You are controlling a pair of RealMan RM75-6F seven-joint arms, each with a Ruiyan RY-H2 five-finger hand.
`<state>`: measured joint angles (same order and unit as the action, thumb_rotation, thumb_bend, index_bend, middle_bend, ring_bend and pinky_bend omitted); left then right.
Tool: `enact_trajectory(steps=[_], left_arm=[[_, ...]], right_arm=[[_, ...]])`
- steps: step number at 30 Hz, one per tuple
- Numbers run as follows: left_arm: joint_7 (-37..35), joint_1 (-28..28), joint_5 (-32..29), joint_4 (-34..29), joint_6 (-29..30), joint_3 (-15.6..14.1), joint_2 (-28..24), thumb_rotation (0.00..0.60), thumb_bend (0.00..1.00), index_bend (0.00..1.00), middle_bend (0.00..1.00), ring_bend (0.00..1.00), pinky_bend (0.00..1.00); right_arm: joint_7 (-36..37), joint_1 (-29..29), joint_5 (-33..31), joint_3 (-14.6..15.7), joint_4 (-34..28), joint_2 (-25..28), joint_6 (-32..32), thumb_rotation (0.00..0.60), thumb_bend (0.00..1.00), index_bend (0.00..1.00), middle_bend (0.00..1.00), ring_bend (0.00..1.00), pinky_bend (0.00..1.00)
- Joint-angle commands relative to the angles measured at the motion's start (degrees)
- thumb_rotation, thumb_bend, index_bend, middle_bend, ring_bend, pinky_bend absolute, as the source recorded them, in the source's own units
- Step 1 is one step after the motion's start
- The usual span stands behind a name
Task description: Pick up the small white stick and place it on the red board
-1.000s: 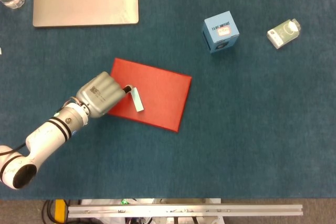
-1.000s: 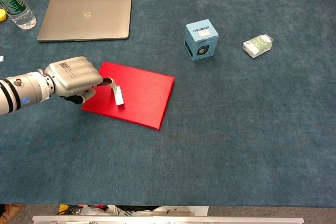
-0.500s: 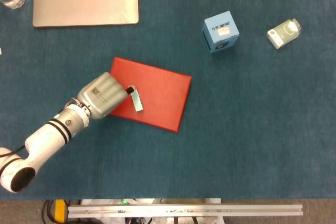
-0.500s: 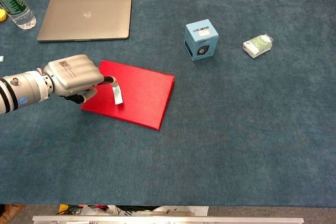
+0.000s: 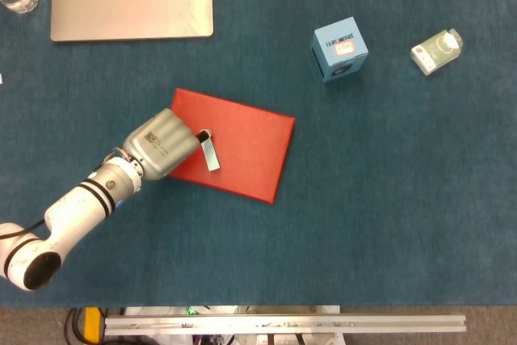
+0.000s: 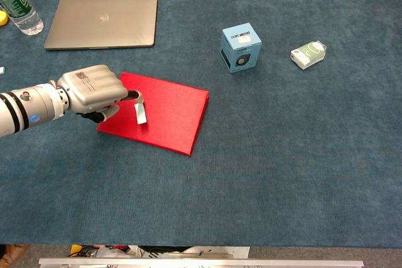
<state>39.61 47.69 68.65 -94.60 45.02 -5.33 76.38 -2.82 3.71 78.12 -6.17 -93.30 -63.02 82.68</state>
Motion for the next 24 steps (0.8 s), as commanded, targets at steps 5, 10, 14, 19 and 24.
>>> enact_trajectory(steps=[5,10,14,19,24], left_arm=[[0.18,0.13,-0.74,0.6,-0.39,-0.3,0.46,0.6,0.65,0.19,1.0,1.0,1.0],[-0.05,0.17,-0.96,0.78,-0.32,-0.26,0.56,0.6,0.65,0.19,1.0,1.0,1.0],[-0.29,0.19,-0.75,0.38,0.14,-0.11,0.1,0.6,0.65,0.19,1.0,1.0,1.0],[-0.69,-0.02,-0.05,-0.51,0.76,-0.21,-0.67,0.6,0.65,0.19,1.0,1.0,1.0],[-0.72,-0.35,0.45,-1.32,1.21,-0.6,-1.24,0.6,0.65,0.19,1.0,1.0,1.0]], right_arm=[[0.01,0.09,-0.1,-0.08,0.17,-0.13,-0.16,0.6,0.36,0.38,0.51,0.55,0.44],[0.03,0.2,-0.08,-0.07,0.27,-0.22,-0.35,0.6,0.36,0.38,0.51,0.55,0.44],[0.15,0.16,-0.08,-0.07,0.3,-0.21,-0.33,0.6,0.36,0.38,0.51,0.55,0.44],[0.26,0.12,-0.02,-0.08,0.34,-0.16,-0.24,0.6,0.36,0.38,0.51,0.55,0.44],[0.34,0.2,0.09,-0.04,0.42,-0.25,-0.37,0.6,0.36,0.38,0.51,0.55,0.44]])
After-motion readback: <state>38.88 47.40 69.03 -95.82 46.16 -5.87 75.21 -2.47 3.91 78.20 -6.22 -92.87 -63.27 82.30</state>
